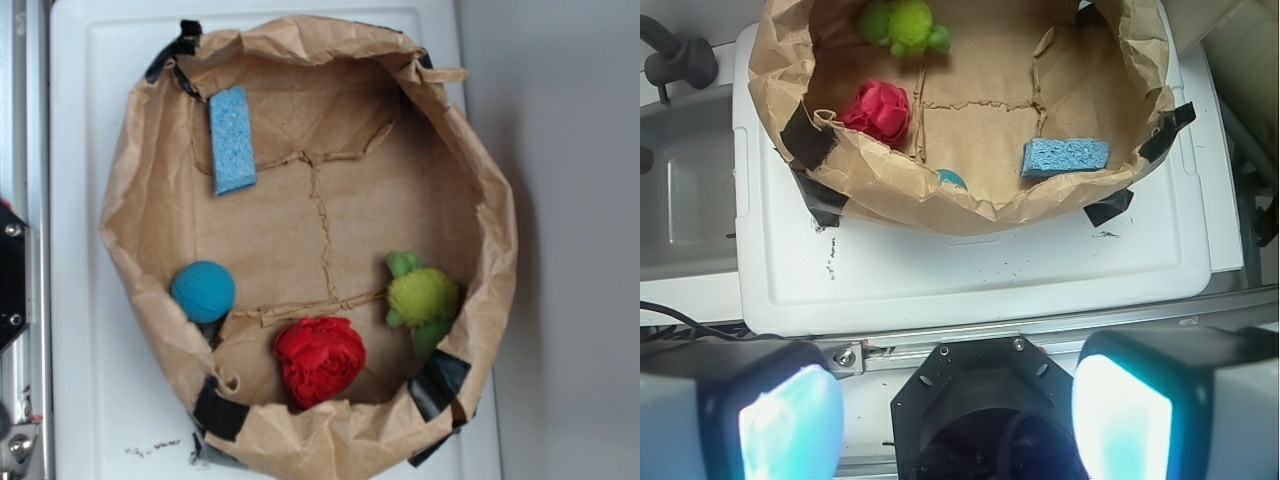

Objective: Grab the blue sponge.

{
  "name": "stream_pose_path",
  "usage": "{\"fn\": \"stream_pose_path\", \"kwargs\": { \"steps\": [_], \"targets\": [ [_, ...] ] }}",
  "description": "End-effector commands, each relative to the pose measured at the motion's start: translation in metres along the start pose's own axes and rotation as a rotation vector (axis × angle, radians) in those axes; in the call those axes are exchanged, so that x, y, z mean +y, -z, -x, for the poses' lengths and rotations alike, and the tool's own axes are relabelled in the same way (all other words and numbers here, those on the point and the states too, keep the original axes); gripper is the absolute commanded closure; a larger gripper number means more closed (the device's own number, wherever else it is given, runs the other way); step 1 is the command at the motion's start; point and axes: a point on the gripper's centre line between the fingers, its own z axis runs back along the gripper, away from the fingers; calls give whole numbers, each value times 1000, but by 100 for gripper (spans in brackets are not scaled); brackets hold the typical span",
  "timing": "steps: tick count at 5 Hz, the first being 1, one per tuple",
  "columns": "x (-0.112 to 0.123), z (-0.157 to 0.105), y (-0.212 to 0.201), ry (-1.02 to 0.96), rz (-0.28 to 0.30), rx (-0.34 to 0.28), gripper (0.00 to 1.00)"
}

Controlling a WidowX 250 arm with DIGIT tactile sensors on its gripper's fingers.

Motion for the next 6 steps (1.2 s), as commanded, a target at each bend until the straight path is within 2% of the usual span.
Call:
{"fn": "stream_pose_path", "kwargs": {
  "steps": [1, 2, 3, 4, 5, 6],
  "targets": [
    [0, 0, 0, 0, 0, 0, 0],
    [-21, -49, 9, 2, -9, -31, 0],
    [-19, -98, 28, -60, -14, -47, 0],
    [6, -147, 45, -305, -44, -147, 0],
    [44, -188, 54, -551, -99, -99, 0],
    [44, -188, 54, -551, -99, -99, 0]
  ]
}}
